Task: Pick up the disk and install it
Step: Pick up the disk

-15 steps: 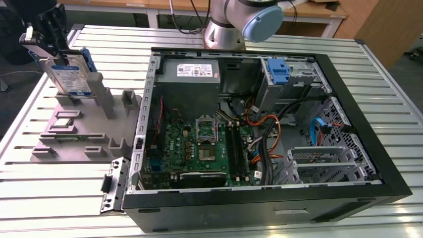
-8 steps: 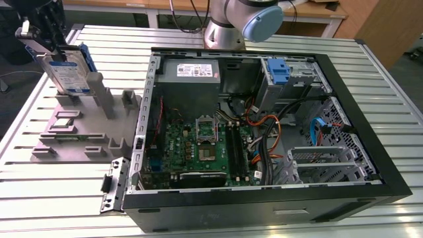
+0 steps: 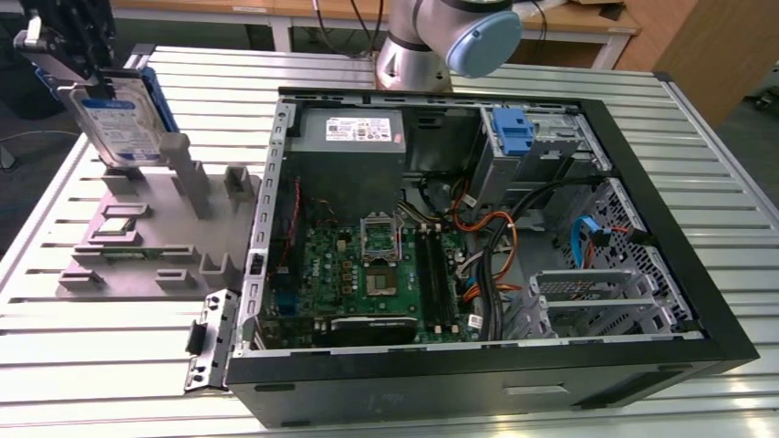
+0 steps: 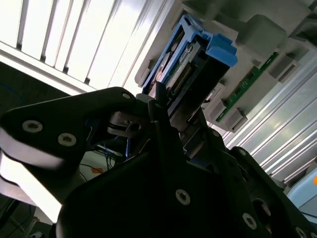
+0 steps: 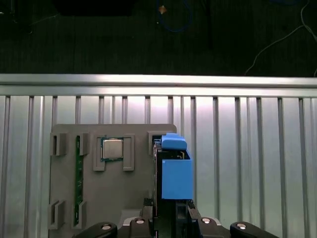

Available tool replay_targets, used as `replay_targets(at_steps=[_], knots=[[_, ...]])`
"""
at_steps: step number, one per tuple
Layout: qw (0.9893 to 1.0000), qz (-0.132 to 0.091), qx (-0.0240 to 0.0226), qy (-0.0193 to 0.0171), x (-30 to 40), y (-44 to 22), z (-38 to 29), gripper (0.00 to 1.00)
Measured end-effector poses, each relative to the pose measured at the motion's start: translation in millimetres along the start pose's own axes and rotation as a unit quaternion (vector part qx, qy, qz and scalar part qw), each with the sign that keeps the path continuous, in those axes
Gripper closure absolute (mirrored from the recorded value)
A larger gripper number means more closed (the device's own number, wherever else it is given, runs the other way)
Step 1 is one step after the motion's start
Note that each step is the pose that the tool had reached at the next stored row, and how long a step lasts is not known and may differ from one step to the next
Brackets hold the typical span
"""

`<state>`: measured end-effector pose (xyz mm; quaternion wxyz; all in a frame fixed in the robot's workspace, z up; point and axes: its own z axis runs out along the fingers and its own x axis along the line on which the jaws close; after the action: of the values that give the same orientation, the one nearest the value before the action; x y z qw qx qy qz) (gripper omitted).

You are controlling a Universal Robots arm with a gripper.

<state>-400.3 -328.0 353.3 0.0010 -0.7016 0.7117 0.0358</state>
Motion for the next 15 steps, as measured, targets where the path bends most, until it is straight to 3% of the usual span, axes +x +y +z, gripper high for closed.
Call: replay_targets(at_steps=[4,9,15], knots=[[1.0,0.0,0.0,0.0,-0.6,0.6,-12.5,0.65],[1.0,0.0,0.0,-0.0001,-0.7,0.6,-12.9,0.65],[1.0,0.0,-0.0032,0.0,-0.7,0.7,-12.9,0.65]])
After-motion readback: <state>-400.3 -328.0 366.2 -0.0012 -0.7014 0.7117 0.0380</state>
